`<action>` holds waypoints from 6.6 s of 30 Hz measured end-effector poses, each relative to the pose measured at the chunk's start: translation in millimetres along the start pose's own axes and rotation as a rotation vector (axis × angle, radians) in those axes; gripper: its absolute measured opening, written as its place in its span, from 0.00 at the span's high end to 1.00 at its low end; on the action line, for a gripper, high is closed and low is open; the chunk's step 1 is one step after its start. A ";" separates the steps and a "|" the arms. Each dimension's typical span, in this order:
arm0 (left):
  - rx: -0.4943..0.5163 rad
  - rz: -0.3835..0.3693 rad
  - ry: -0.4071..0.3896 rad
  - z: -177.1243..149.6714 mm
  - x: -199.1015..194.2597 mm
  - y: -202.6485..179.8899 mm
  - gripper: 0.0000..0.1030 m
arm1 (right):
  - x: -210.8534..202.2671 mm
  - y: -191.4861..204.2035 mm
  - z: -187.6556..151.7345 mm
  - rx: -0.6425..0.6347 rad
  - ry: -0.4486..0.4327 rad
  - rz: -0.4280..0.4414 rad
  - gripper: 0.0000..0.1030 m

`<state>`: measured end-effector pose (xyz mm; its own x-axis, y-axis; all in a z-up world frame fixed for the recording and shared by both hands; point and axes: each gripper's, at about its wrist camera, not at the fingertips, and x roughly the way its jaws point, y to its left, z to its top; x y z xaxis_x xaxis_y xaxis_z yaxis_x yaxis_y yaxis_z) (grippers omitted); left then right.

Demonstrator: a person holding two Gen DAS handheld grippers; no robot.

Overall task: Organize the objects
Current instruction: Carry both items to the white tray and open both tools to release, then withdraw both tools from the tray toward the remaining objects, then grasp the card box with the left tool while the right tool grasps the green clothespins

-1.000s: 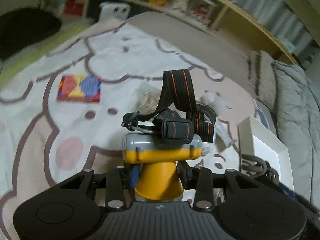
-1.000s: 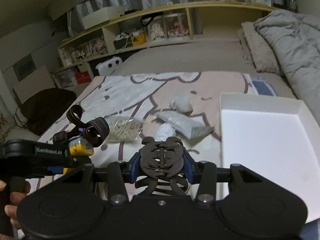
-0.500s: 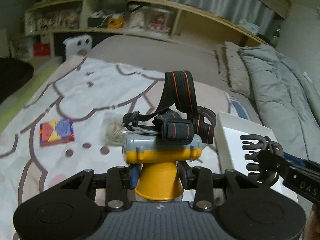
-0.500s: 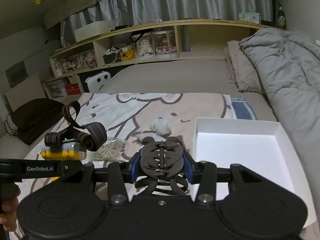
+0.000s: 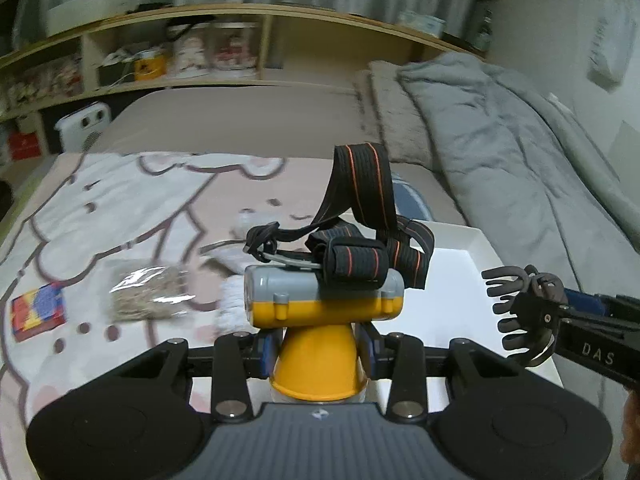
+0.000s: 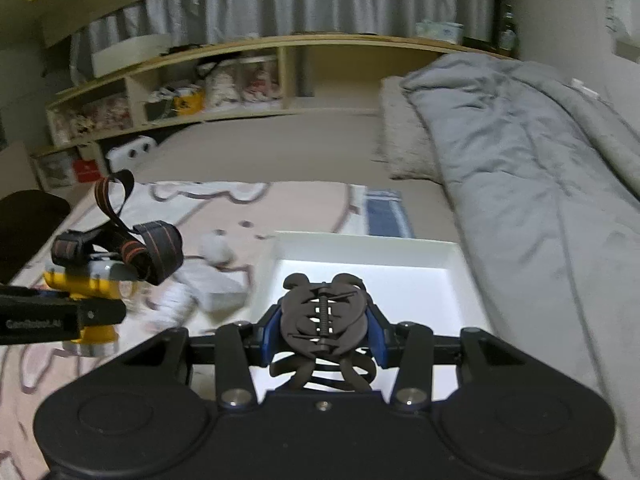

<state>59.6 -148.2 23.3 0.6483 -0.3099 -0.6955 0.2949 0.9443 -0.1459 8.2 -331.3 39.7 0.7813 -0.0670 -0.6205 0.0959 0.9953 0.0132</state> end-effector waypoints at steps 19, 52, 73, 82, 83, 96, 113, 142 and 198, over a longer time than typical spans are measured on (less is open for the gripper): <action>-0.003 -0.071 0.248 -34.1 88.5 -86.5 0.60 | 32.6 -89.5 -37.1 0.093 0.115 -0.038 0.56; 0.079 0.010 0.280 -37.7 71.0 -72.0 0.40 | 39.9 -78.2 -56.7 0.133 0.258 -0.041 0.35; 0.115 0.034 0.188 -35.6 13.3 -24.9 0.13 | -9.8 -40.9 -48.0 0.137 0.195 -0.074 0.22; 0.124 0.032 0.136 -36.5 -9.8 -9.4 0.00 | -30.8 -20.4 -45.7 0.120 0.133 -0.115 0.03; 0.126 0.033 0.132 -36.9 -12.0 -8.4 0.00 | -33.0 -18.3 -45.8 0.117 0.126 -0.121 0.02; 0.114 0.028 0.080 -35.9 -25.9 19.7 0.00 | -44.8 -5.3 -48.0 0.127 0.098 -0.144 0.00; 0.020 0.120 0.044 -20.2 -30.0 100.9 0.00 | -10.0 37.7 -41.6 0.139 0.113 -0.100 0.00; -0.334 0.471 -0.020 1.7 18.0 276.7 0.00 | 40.1 137.6 -55.6 0.167 0.038 0.028 0.00; -0.364 0.467 0.044 -27.4 93.2 325.1 0.06 | 82.9 161.9 -113.6 0.170 0.139 0.059 0.76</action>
<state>196.6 133.0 -108.3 0.6200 0.1447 -0.7712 -0.2788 0.9593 -0.0441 18.4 -167.7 -98.7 0.6971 0.0133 -0.7169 0.1641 0.9703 0.1776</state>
